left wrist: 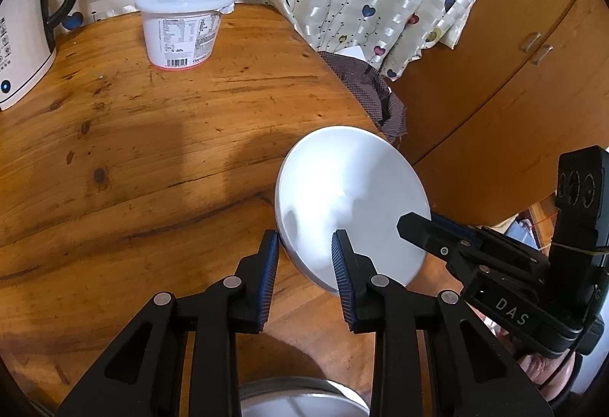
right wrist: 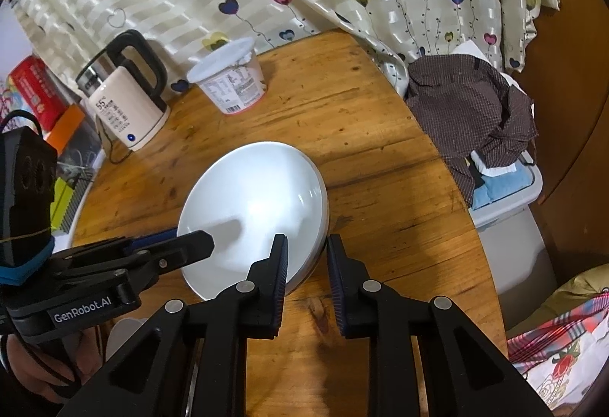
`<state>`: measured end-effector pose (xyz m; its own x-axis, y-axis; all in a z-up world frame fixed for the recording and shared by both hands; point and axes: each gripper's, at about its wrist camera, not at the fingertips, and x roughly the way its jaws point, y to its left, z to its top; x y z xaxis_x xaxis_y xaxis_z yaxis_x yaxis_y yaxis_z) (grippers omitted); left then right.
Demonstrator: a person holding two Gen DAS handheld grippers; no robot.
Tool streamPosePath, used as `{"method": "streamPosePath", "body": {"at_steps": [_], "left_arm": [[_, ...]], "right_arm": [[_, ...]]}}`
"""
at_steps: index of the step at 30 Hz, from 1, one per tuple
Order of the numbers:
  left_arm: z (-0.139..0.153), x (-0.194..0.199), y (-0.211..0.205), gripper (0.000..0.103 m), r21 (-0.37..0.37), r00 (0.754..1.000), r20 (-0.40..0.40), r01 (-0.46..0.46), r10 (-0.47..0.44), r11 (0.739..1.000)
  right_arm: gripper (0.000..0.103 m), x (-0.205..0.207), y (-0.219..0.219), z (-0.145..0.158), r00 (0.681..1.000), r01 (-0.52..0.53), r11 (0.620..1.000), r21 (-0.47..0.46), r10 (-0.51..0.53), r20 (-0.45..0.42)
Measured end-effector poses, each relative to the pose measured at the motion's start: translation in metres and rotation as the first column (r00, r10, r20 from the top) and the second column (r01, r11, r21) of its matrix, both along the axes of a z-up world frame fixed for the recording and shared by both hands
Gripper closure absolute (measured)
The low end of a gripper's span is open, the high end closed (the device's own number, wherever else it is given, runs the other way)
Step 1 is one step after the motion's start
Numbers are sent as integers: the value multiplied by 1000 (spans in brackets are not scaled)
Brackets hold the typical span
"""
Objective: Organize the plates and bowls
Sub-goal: 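Tilt the second white bowl onto the steel bowl stack with both tools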
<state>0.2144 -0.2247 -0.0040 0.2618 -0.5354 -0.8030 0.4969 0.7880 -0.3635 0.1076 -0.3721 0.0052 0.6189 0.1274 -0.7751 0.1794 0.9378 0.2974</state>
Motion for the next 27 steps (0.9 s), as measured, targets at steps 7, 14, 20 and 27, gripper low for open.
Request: {"method": "streamPosePath", "body": {"at_steps": [7, 14, 20, 27], "left_arm": [[17, -12, 7, 73, -17, 1000, 30, -7, 7, 1000], [30, -26, 19, 73, -26, 998, 55, -20, 22, 999], [40, -40, 34, 73, -36, 997, 73, -37, 39, 999], [53, -60, 54, 73, -38, 993, 96, -59, 63, 998]], "right_arm": [[83, -10, 6, 20, 999, -9, 1000, -13, 10, 34], [83, -21, 18, 35, 998, -25, 1000, -19, 26, 59], [83, -33, 33, 47, 996, -44, 999, -31, 46, 78], [83, -47, 51, 57, 993, -72, 997, -26, 75, 95]]}}
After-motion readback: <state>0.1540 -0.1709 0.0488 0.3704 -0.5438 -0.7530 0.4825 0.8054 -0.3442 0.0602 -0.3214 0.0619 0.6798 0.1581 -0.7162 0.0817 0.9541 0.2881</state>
